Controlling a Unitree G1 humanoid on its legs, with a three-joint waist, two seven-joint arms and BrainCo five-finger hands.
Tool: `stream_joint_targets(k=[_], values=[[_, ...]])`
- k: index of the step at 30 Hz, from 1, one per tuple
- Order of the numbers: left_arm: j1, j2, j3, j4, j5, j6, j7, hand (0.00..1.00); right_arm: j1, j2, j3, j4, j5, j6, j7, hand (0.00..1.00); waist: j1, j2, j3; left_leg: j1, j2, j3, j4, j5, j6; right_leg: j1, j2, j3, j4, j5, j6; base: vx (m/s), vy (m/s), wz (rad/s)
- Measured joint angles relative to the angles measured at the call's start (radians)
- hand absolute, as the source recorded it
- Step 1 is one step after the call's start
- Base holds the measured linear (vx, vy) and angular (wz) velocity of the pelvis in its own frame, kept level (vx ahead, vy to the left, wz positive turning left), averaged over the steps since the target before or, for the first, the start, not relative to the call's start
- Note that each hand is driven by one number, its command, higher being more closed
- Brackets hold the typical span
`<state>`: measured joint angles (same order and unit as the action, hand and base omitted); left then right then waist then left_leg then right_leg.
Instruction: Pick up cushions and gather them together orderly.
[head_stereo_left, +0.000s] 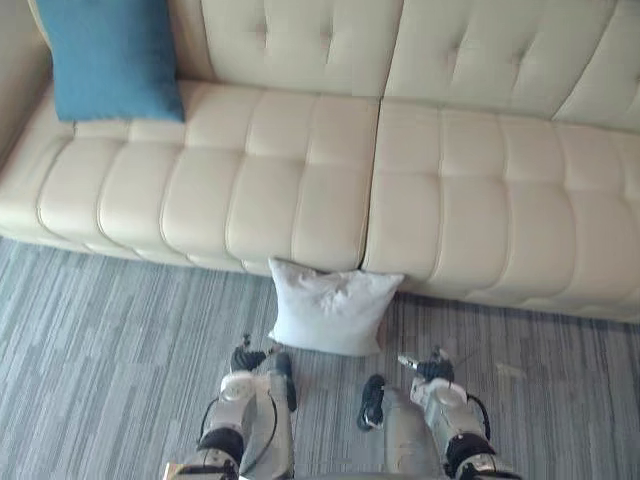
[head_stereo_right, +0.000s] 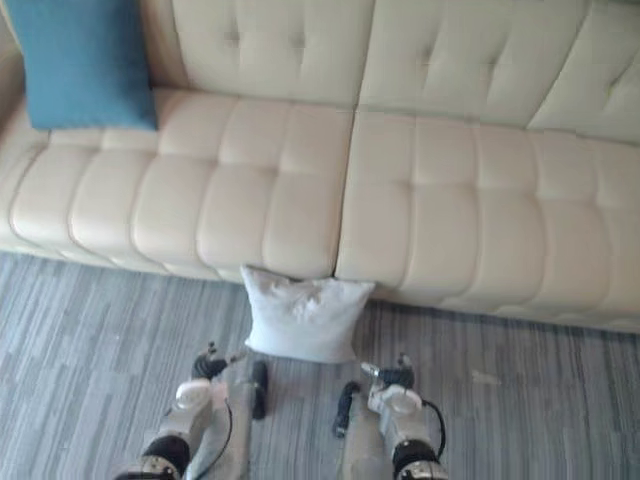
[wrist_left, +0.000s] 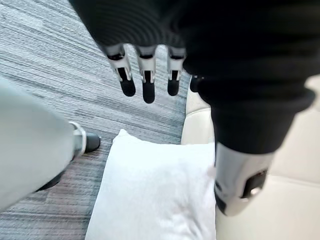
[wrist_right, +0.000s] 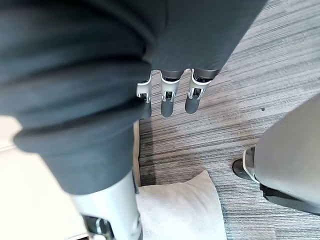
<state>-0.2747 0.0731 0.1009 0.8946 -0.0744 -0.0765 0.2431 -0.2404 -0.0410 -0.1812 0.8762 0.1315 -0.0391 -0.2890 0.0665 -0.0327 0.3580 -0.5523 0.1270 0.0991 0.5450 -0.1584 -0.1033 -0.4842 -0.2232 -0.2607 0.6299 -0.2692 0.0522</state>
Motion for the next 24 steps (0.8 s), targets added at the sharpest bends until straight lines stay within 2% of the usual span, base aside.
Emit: stream_joint_targets(k=[4,9,10,13,20,24], values=[[-0.107,0.04,0.031,-0.022,-0.038,-0.004,0.018,0.0,-0.109,-0.01,-0.001,-0.003,0.019,0.0,-0.026,0.0,-0.001,-0.01,0.047,-0.141,0.011,-0.011,0.05,0.008,0.01,-0.141,-0.005,-0.003,0.058,0.0,-0.008,-0.1,-0.028,-0.01],[-0.309,0.104,0.079,-0.061,-0.069,-0.005,0.041,0.0,-0.315,-0.04,-0.013,-0.065,0.027,0.0,-0.071,0.0,-0.007,-0.017,0.147,-0.339,0.022,-0.03,0.145,0.016,0.015,-0.325,-0.012,-0.005,0.144,0.009,-0.028,0.0,0.001,0.01],[-0.33,0.112,0.079,-0.062,-0.073,-0.008,0.043,0.0,-0.338,-0.049,-0.013,-0.076,0.027,0.0,-0.078,0.0,-0.006,-0.016,0.155,-0.36,0.022,-0.031,0.157,0.017,0.015,-0.348,-0.014,-0.005,0.158,0.008,-0.029,-0.02,0.022,0.05],[-0.48,0.153,0.076,-0.062,-0.085,-0.008,0.058,0.0,-0.492,-0.097,-0.026,-0.084,0.029,-0.009,-0.11,0.0,-0.011,-0.016,0.175,-0.535,0.017,-0.056,0.237,0.016,0.016,-0.507,-0.033,-0.015,0.242,-0.006,-0.037,-0.03,0.026,0.1],[-0.627,0.177,0.026,-0.082,-0.085,-0.008,0.085,0.0,-0.641,-0.129,-0.053,-0.112,0.068,-0.01,-0.153,0.0,-0.013,-0.018,0.197,-0.736,0.002,-0.09,0.332,0.016,0.017,-0.696,-0.06,-0.017,0.362,-0.036,-0.038,-0.05,-0.007,0.1],[-0.708,0.178,-0.016,-0.086,-0.083,-0.007,0.092,0.0,-0.734,-0.125,-0.057,-0.076,0.085,-0.01,-0.165,0.0,-0.013,-0.017,0.2,-0.833,-0.005,-0.097,0.353,0.026,0.029,-0.796,-0.072,-0.014,0.398,-0.043,-0.031,-0.07,0.001,0.03]])
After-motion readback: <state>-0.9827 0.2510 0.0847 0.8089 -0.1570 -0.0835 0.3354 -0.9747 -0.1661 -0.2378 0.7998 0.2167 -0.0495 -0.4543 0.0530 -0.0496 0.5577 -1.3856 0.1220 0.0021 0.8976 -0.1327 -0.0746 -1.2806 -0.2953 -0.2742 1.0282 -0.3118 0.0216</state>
